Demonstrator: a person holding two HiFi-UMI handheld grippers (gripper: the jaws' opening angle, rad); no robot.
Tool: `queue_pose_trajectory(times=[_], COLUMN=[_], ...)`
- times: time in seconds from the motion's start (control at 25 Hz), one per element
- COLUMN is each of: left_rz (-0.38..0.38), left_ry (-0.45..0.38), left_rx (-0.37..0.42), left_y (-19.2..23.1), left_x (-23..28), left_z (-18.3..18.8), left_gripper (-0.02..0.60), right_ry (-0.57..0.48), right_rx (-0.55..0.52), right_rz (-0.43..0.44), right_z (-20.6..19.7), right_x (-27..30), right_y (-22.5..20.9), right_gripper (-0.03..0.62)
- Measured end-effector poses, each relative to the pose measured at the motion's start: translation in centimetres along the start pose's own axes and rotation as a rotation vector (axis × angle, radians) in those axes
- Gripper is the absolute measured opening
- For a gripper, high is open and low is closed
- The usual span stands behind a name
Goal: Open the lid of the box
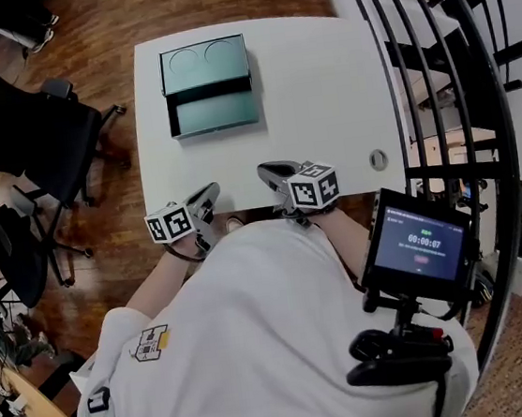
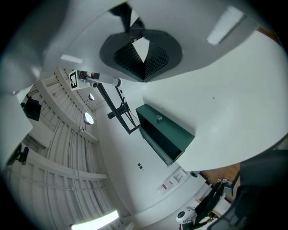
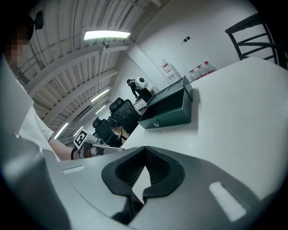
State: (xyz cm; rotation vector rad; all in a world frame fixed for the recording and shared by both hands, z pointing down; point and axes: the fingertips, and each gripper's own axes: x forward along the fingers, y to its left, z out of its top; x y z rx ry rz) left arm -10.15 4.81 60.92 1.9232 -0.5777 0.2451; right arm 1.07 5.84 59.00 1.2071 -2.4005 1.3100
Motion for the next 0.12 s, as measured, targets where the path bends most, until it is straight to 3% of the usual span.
queue_pose_trajectory(times=[0.12], left_rz=[0.012], left_ry=[-0.003], left_rx=[0.006], left_y=[0.39], left_x=[-0.17], left_z=[-0.03], left_gripper=[0.000], right_ry=[0.001], right_rx=[-0.001], right_rz=[0.000], right_z=[0.01], right_x=[-0.04], right_y=[0.08], right_gripper=[-0.002])
